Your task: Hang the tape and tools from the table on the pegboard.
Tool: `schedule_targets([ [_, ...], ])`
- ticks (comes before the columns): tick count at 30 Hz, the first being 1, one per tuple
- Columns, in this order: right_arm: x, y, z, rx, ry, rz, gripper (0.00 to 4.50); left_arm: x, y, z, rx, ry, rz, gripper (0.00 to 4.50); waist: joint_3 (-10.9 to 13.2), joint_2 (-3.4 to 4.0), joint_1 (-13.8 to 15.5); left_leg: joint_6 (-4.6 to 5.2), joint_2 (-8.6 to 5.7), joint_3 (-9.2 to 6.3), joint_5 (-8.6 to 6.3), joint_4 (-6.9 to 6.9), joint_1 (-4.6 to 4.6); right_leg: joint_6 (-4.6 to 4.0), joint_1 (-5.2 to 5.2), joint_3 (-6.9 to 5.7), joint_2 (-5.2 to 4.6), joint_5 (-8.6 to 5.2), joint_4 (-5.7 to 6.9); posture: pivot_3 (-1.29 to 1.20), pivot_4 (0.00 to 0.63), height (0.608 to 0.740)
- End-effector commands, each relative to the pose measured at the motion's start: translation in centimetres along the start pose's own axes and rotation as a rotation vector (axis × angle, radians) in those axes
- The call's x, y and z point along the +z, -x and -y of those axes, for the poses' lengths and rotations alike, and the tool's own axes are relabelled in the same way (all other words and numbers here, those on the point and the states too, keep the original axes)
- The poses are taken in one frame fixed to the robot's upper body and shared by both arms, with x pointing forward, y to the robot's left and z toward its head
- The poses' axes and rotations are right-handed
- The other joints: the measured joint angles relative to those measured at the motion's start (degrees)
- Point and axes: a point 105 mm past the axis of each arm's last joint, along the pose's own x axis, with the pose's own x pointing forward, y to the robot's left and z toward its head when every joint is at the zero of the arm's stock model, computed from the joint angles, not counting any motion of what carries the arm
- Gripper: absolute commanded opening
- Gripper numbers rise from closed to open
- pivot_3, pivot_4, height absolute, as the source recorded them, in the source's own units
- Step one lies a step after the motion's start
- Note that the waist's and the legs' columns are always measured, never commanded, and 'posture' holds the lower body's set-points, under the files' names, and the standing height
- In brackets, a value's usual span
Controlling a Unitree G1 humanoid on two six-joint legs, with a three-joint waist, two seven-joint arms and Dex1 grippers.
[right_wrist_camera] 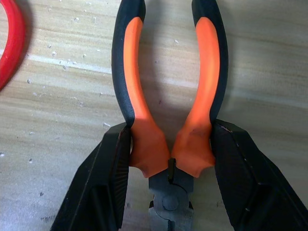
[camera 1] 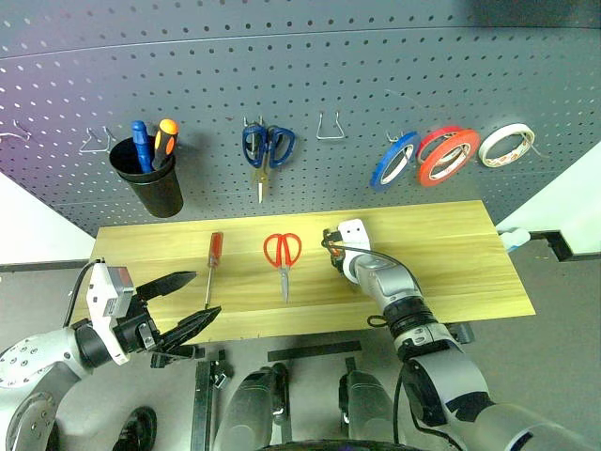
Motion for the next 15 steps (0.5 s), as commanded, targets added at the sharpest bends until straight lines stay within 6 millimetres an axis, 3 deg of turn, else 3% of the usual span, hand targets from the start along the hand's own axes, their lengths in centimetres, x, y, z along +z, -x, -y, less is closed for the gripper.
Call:
schedule_targets([
  [1,0.6,0.0,-0.1,0.010,0.000,0.018,2.13,0.7,0.2,-0.1,0.002,-0.034,0.009,4.50,0.00,-0.01,-0.02,-0.26,0.00,0.00,0.15,-0.02,0.00,0.00,0.00,0.00,0.00,0.00,-0.02,0.12,0.209,0.740],
  [8,1.5,0.5,-1.6,0.169,-0.099,0.088,2.13,0.4,0.0,-0.3,0.004,-0.030,0.019,4.50,-0.02,-0.03,0.01,-0.33,0.00,0.00,0.20,-0.06,0.00,0.01,0.03,-0.03,0.03,0.00,-0.03,0.11,0.185,0.740],
  [15,0.7,2.3,-0.1,0.248,-0.119,0.166,2.13,0.4,-0.1,-0.6,0.004,-0.035,0.032,4.50,-0.07,-0.08,1.09,-0.36,0.00,0.01,0.24,-0.06,-0.23,0.03,0.03,-0.09,0.08,0.01,-0.01,0.09,0.150,0.740],
])
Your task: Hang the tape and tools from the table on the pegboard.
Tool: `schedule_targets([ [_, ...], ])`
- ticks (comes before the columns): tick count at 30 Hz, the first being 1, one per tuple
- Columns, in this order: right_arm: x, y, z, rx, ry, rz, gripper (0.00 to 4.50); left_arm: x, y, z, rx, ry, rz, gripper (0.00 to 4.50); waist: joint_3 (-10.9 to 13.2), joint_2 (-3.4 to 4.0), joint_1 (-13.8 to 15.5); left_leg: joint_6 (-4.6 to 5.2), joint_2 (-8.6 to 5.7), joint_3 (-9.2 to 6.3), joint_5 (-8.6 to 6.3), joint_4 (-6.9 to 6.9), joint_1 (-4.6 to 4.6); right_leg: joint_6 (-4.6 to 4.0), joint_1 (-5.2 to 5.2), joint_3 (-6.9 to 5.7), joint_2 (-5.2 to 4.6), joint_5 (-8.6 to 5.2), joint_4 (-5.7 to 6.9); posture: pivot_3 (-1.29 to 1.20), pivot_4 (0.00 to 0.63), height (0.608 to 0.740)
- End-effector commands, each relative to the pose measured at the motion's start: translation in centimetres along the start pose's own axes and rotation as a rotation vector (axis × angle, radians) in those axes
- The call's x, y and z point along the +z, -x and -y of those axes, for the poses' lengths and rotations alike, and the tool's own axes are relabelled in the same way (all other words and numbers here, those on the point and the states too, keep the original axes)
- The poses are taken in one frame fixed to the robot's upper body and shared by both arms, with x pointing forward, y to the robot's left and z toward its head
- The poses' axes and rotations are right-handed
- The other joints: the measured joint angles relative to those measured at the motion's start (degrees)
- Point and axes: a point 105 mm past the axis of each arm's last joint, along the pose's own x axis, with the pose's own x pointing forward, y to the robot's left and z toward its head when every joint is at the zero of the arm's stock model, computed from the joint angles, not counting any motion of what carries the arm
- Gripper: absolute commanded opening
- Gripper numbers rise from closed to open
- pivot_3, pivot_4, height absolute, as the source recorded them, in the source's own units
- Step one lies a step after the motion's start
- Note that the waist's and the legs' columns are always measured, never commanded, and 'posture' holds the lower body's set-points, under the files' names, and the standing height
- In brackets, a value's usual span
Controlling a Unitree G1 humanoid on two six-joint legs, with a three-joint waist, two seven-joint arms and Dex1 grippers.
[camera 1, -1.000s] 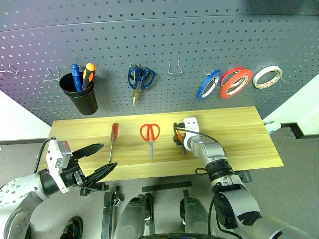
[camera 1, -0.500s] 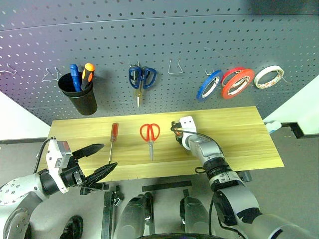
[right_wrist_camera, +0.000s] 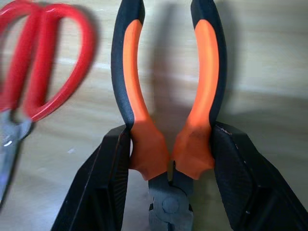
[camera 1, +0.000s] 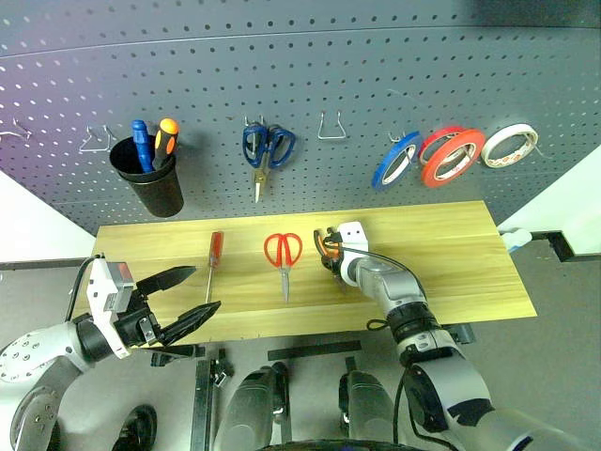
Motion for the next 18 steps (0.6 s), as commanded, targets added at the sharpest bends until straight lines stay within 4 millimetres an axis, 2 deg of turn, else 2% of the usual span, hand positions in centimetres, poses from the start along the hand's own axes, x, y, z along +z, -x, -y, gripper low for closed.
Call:
schedule_targets([
  [1,1.8,1.8,0.5,0.052,-0.003,0.129,2.13,0.3,0.1,-0.1,0.001,-0.026,0.019,4.50,-0.04,-0.04,0.54,0.00,0.00,0.00,0.00,0.01,-0.04,0.00,-0.02,-0.02,0.02,0.00,0.00,0.09,0.146,0.740],
  [5,2.0,3.2,1.2,0.074,-0.037,0.197,2.13,0.4,0.1,-0.1,-0.019,-0.012,0.027,4.50,-0.15,-0.20,0.65,-0.09,0.02,-0.01,0.06,0.05,-0.14,0.02,-0.07,-0.10,0.13,0.01,0.02,0.07,0.126,0.740],
  [8,3.0,4.5,1.5,0.089,-0.065,0.296,2.13,0.9,0.5,-0.1,-0.040,-0.005,0.037,4.50,-0.36,-0.35,0.54,-0.18,0.08,0.00,0.12,0.07,-0.13,0.03,-0.09,-0.10,0.29,0.01,0.07,0.06,0.108,0.740],
  [18,5.1,7.8,1.1,0.251,-0.083,0.544,2.13,2.5,0.6,-0.9,-0.058,0.017,0.121,4.50,-1.81,-0.81,0.56,-0.40,0.29,0.00,0.26,0.37,-0.13,0.00,-0.28,-0.04,0.51,0.00,0.75,0.04,0.051,0.740],
])
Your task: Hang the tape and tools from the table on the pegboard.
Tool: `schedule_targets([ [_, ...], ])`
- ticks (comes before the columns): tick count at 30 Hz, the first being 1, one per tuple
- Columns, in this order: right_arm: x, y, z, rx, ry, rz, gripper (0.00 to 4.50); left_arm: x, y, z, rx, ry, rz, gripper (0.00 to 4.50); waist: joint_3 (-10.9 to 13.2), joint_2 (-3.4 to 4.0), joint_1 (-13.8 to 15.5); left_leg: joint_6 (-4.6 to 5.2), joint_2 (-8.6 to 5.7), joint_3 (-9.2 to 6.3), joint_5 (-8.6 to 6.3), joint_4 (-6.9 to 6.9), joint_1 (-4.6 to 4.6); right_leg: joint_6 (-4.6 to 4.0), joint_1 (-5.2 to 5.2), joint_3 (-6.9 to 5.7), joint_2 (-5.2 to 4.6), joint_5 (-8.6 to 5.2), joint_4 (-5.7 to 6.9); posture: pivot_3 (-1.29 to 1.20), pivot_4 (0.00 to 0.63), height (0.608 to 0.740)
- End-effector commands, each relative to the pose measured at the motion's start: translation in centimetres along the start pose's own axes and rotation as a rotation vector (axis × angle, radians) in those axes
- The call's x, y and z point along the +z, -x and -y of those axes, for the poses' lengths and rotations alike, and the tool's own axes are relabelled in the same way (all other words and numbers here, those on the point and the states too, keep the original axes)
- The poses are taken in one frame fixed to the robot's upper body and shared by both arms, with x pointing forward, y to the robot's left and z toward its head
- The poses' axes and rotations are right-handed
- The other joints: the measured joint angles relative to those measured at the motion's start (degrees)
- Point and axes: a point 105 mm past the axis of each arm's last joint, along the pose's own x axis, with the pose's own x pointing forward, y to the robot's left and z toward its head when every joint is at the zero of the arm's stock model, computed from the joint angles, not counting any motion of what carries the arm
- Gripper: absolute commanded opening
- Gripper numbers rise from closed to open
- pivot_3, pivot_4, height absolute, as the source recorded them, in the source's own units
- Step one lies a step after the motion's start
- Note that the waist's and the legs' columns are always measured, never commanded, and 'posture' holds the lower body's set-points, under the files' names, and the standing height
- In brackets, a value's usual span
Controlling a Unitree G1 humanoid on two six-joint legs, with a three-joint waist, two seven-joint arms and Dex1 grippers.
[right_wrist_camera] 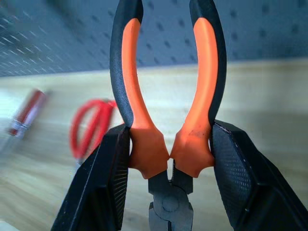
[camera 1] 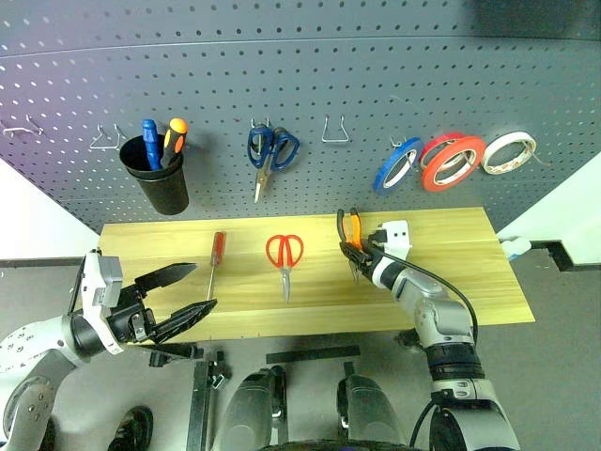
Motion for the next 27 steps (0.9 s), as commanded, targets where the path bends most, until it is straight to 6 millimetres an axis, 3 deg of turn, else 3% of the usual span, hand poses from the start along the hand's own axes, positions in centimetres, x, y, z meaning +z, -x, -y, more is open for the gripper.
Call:
schedule_targets([
  [1,2.9,0.9,-1.2,0.098,0.033,0.151,2.13,1.2,0.2,-0.5,0.016,-0.023,0.057,4.50,-0.49,0.00,0.00,0.00,0.01,0.00,0.00,0.06,0.00,0.00,0.01,0.01,0.02,0.00,0.03,0.03,0.042,0.740],
  [9,6.1,1.6,-2.9,0.215,0.076,0.308,2.13,1.8,-0.4,-1.3,0.032,-0.045,0.115,4.50,-3.15,-0.02,-0.07,-0.12,0.20,0.01,0.06,0.45,0.11,-0.14,0.11,0.09,0.20,0.09,0.31,0.02,0.000,0.740],
  [13,8.4,1.2,-3.6,0.245,0.081,0.375,2.13,1.8,-0.8,-1.6,0.033,-0.055,0.132,4.50,-3.49,0.01,-0.15,-0.29,0.23,0.01,-0.03,0.43,0.68,-0.20,0.50,0.09,0.22,0.12,0.30,0.02,0.000,0.740],
  [19,11.6,0.8,-5.1,0.293,0.099,0.461,2.13,2.0,-1.6,-2.0,0.026,-0.066,0.157,4.50,-4.16,0.01,-0.13,-0.29,0.26,0.01,-0.01,0.43,0.72,-0.27,0.42,0.18,0.22,0.16,0.35,0.01,0.000,0.740],
  [27,14.0,0.2,-6.8,0.338,0.110,0.534,2.13,2.1,-2.0,-2.4,0.031,-0.077,0.175,4.50,-4.64,0.02,-0.19,-0.16,0.26,0.03,0.07,0.45,0.72,-0.27,0.41,0.25,0.21,0.16,0.40,0.02,0.000,0.740],
])
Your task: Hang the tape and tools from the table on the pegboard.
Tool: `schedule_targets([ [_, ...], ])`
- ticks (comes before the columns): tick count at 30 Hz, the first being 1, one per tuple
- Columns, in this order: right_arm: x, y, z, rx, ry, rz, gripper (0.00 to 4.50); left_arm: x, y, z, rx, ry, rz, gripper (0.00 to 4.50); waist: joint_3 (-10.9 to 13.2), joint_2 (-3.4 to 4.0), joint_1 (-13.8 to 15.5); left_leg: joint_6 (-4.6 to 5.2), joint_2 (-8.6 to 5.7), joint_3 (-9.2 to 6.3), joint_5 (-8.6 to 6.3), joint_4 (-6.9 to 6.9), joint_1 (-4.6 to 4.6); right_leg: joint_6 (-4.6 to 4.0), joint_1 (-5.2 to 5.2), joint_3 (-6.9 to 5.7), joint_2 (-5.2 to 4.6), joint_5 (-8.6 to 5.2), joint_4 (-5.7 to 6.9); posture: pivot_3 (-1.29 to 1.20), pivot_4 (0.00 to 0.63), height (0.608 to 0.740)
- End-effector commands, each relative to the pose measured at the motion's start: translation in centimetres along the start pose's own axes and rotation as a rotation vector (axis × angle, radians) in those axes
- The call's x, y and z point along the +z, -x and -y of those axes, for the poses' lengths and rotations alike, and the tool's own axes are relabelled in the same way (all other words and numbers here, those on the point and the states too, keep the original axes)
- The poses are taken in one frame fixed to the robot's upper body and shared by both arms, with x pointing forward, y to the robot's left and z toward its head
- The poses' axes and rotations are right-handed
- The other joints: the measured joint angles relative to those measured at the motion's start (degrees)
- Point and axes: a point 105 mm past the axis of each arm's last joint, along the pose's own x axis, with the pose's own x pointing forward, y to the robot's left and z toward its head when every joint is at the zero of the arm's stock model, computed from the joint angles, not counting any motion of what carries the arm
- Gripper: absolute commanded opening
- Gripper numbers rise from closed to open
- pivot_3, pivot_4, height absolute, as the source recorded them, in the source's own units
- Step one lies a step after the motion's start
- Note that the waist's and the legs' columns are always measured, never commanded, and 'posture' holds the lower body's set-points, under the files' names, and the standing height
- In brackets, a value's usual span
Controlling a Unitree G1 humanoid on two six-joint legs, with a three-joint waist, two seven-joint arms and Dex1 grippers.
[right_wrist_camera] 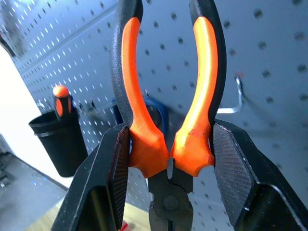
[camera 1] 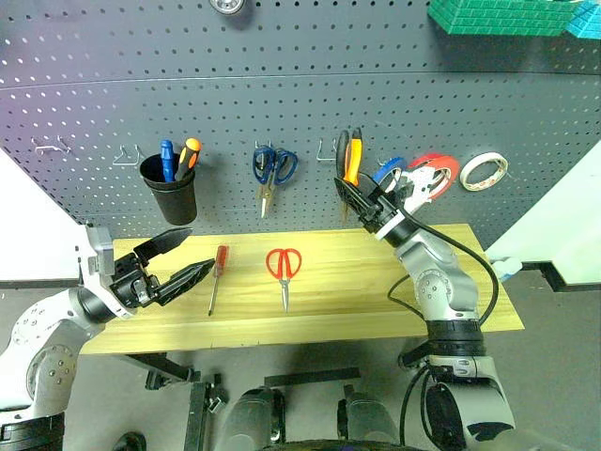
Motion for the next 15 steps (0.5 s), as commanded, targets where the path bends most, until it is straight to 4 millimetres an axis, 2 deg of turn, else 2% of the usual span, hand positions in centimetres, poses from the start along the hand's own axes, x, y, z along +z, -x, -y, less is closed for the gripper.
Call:
schedule_targets([
  [1,3.2,-1.2,-1.3,0.048,0.051,0.118,2.13,0.4,-0.2,-0.1,-0.002,-0.031,0.015,4.50,-0.07,0.00,-0.02,0.00,0.00,0.00,0.00,0.00,0.00,0.00,-0.01,0.00,0.00,0.00,0.01,0.02,0.000,0.740],
  [5,3.8,-2.0,-1.7,0.051,0.080,0.133,2.13,0.0,-0.2,-0.1,-0.002,-0.034,0.010,4.50,-0.12,0.00,-0.04,0.01,0.00,0.00,0.01,0.01,0.00,0.00,-0.02,0.01,0.00,0.00,0.03,0.02,0.000,0.740],
  [15,5.5,-6.8,-1.3,-0.012,0.145,0.225,2.13,-0.1,-0.4,0.3,-0.012,-0.034,-0.004,4.50,-0.15,-0.02,-0.22,-0.03,0.00,0.13,0.06,0.14,0.00,-0.02,-0.14,0.15,0.01,-0.01,0.52,0.04,0.000,0.740],
])
